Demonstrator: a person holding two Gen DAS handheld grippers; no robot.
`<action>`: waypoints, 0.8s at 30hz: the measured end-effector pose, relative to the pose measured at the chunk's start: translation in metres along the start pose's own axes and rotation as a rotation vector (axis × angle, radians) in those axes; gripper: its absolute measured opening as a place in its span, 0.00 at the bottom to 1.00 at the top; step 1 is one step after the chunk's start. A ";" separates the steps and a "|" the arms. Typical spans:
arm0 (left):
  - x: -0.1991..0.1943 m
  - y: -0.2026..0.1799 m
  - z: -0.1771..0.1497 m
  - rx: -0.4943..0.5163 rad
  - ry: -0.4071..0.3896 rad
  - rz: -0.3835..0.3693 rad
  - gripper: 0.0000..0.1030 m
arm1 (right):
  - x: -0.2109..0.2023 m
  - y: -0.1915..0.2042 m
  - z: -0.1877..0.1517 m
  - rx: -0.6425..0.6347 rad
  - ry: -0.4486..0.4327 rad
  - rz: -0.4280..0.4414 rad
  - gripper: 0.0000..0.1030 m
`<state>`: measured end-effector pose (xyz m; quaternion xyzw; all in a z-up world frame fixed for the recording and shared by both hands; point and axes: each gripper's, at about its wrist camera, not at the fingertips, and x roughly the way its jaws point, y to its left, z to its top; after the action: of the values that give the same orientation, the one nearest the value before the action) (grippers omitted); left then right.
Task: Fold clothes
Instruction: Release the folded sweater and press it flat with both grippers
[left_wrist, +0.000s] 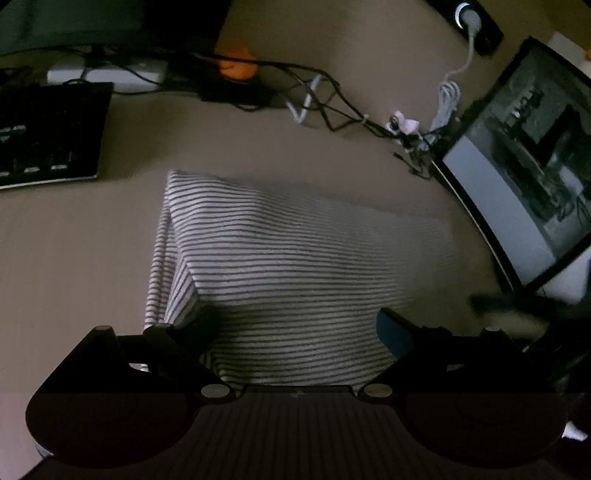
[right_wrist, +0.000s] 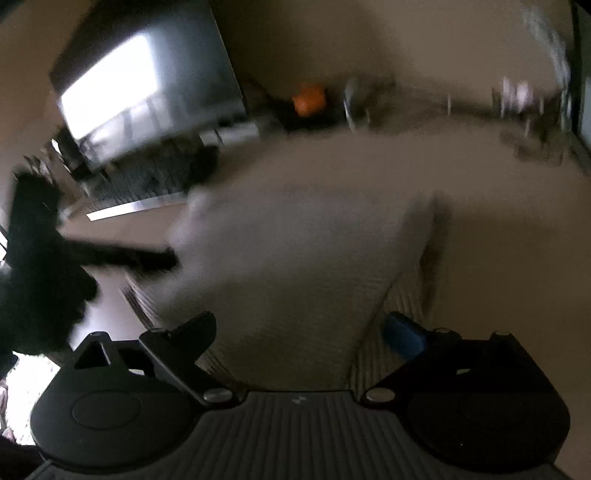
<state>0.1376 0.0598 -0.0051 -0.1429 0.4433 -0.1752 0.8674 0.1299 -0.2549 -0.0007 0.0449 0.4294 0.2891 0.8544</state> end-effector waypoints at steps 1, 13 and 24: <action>0.000 0.001 0.001 0.003 0.003 0.001 0.93 | 0.010 -0.001 -0.005 0.009 0.011 -0.011 0.99; 0.005 -0.015 -0.001 -0.074 -0.023 0.043 1.00 | 0.025 -0.012 0.019 -0.100 -0.012 -0.074 1.00; 0.000 -0.039 -0.029 -0.271 0.038 -0.189 1.00 | 0.067 -0.039 0.072 -0.133 -0.032 -0.185 1.00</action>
<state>0.1068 0.0222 -0.0061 -0.2965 0.4637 -0.1973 0.8113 0.2333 -0.2393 -0.0158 -0.0470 0.3980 0.2359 0.8853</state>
